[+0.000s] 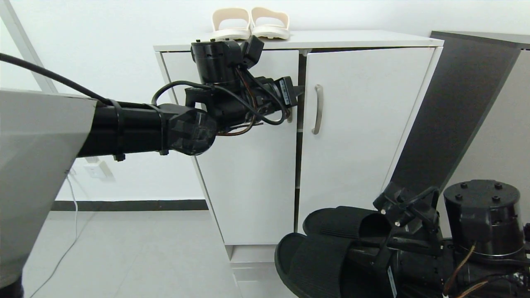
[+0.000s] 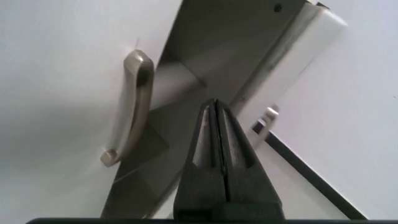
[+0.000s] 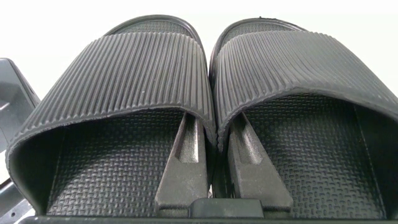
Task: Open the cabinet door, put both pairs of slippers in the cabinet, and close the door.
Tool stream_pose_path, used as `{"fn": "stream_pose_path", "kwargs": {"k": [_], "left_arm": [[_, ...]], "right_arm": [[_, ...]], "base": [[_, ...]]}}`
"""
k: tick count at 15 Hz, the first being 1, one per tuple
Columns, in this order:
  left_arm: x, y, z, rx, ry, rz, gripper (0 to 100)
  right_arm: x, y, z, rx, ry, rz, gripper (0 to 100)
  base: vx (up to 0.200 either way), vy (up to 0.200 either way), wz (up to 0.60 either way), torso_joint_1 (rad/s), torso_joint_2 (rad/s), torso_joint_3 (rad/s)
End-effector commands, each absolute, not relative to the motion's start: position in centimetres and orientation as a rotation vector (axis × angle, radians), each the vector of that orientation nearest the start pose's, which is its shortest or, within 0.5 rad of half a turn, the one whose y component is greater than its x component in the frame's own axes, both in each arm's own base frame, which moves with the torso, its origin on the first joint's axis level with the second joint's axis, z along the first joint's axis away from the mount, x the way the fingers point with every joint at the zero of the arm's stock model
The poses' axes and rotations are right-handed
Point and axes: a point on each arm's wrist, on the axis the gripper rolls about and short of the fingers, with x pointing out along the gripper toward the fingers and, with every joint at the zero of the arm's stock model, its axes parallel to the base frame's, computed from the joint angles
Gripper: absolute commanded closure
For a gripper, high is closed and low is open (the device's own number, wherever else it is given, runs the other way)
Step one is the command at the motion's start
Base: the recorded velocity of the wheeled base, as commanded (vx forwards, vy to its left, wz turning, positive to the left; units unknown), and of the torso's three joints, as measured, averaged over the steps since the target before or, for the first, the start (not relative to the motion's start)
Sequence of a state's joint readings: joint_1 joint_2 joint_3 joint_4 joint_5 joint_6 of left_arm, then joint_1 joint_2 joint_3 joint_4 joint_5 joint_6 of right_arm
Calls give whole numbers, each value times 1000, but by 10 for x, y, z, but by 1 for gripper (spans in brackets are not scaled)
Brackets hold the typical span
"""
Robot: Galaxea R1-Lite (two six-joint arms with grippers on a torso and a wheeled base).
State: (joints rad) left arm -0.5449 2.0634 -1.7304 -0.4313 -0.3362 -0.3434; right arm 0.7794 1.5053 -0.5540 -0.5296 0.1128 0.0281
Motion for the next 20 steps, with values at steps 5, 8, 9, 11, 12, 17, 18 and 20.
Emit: {"fn": "stream_pose_path", "kwargs": {"k": [5, 8, 9, 11, 12, 17, 18, 20], "left_arm": [[373, -236, 279, -327, 64, -888, 100], [360, -239, 282, -325, 72, -910, 100], [351, -246, 283, -319, 70, -935, 100], [328, -261, 285, -320, 62, -997, 100], [311, -275, 284, -317, 68, -1050, 100], [307, -277, 281, -323, 34, -1054, 100], [313, -258, 279, -324, 41, -980, 100], [309, -223, 287, -321, 33, -909, 100]], "right_arm": [[159, 168, 150, -177, 425, 915, 100], [158, 168, 148, -183, 424, 921, 100], [157, 169, 148, -183, 424, 925, 100], [156, 168, 146, -184, 431, 938, 100], [155, 169, 146, -185, 430, 942, 100], [157, 170, 147, -175, 419, 937, 100], [161, 171, 148, -166, 402, 926, 100], [170, 173, 146, -140, 395, 898, 100]], "base": [[-80, 0, 0, 1, 1, 3], [-200, 0, 0, 2, 1, 2], [-200, 0, 0, 2, 7, 7], [-200, 0, 0, -2, 5, 7], [-200, 0, 0, 2, 7, -7], [-120, 0, 0, 0, 1, 0], [0, 0, 0, 0, 0, 0], [0, 0, 0, 0, 0, 0]]}}
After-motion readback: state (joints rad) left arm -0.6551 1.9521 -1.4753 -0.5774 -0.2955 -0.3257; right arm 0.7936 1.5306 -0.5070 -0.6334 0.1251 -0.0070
